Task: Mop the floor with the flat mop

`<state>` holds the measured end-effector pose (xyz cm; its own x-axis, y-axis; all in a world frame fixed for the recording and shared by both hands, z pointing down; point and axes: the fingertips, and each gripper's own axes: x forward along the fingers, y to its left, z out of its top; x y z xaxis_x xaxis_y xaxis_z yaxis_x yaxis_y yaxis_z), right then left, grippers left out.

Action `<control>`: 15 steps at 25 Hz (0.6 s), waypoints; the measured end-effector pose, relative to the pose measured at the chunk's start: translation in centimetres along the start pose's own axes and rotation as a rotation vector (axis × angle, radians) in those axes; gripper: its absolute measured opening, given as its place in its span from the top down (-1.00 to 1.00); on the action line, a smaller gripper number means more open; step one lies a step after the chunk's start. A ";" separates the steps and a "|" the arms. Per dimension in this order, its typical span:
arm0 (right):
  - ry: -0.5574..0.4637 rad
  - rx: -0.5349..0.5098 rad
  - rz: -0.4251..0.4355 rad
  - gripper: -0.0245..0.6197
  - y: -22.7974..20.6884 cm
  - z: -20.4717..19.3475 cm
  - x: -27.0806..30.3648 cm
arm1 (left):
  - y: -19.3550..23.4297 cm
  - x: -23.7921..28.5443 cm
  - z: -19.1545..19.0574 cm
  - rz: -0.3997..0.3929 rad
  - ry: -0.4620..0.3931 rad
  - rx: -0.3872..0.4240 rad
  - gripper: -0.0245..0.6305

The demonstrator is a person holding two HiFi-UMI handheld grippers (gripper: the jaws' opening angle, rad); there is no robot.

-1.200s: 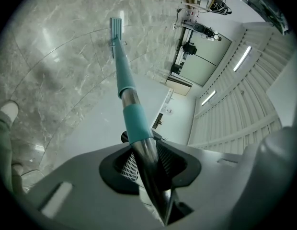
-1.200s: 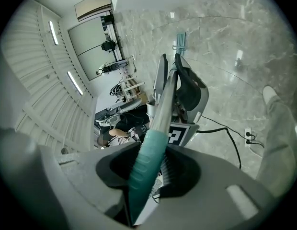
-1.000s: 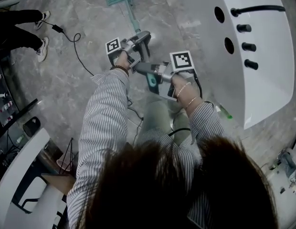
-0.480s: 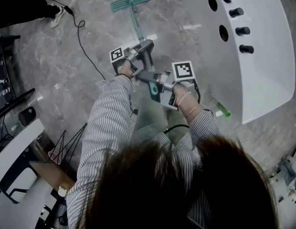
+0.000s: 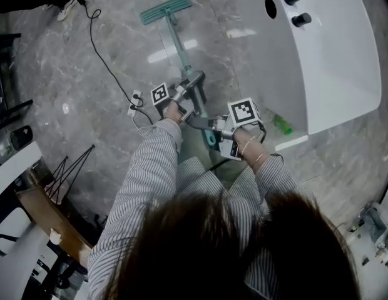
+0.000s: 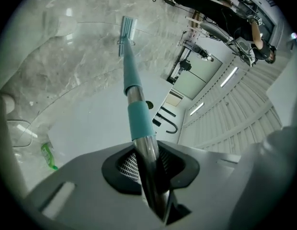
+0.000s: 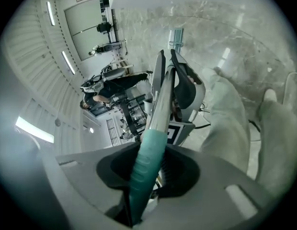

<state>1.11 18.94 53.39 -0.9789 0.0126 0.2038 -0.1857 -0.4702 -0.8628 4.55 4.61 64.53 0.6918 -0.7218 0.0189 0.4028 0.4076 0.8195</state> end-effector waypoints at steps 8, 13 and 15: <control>0.125 0.021 -0.039 0.59 -3.4 -12.5 -5.7 | 5.0 -5.3 -12.9 0.098 0.087 -0.040 0.73; 0.126 0.069 0.016 0.58 -2.8 -16.3 -7.6 | 6.0 -6.6 -17.3 0.133 0.143 -0.080 0.76; 0.113 0.069 0.037 0.58 -3.0 -16.4 -7.7 | 6.0 -6.8 -17.7 0.156 0.157 -0.073 0.76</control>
<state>7.85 34.76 46.83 -0.9890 0.0921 0.1159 -0.1473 -0.5321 -0.8338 12.87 21.89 59.20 0.8315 -0.5534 0.0487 0.3218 0.5511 0.7699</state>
